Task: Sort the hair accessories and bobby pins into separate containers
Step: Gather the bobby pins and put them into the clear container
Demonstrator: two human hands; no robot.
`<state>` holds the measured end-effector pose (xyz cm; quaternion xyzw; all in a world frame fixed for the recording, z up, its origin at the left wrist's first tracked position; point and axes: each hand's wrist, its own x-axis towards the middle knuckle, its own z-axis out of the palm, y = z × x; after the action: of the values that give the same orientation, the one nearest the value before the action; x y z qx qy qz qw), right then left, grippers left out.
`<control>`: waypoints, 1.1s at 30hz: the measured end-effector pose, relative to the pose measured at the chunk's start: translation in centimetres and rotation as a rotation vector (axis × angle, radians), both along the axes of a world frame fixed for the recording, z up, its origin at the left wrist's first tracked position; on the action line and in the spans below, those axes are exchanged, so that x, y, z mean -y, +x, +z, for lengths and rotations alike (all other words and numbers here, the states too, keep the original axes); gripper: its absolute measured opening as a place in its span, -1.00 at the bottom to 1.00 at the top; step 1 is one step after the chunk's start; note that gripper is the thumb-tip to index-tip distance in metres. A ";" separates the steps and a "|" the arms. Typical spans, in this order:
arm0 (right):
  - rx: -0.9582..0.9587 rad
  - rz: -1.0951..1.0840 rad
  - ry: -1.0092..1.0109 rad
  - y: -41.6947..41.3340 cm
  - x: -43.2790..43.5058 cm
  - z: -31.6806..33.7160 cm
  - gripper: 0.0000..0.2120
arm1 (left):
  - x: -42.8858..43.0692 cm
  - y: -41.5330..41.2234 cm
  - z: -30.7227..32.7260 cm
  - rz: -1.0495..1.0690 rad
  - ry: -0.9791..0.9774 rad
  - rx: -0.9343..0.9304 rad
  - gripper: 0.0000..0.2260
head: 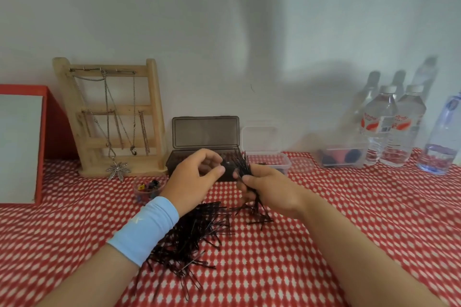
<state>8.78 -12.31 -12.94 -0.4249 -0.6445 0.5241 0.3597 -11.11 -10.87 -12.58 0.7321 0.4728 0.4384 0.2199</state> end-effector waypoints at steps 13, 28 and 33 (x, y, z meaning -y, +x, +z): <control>-0.454 0.182 -0.178 -0.6 0.2 -0.3 -0.72 | 0.8 0.8 0.4 -0.081 0.052 0.119 -0.78; -0.342 0.049 -0.211 -0.3 0.2 0.0 -0.74 | 0.7 0.7 0.2 -0.086 -0.015 0.066 -0.80; -0.394 0.107 -0.246 0.2 0.4 0.4 -0.79 | 1.0 0.9 0.4 -0.080 0.032 0.095 -0.75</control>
<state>8.94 -12.71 -12.55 -0.3204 -0.5148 0.6896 0.3959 -10.22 -11.88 -12.17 0.7321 0.4249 0.4712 0.2478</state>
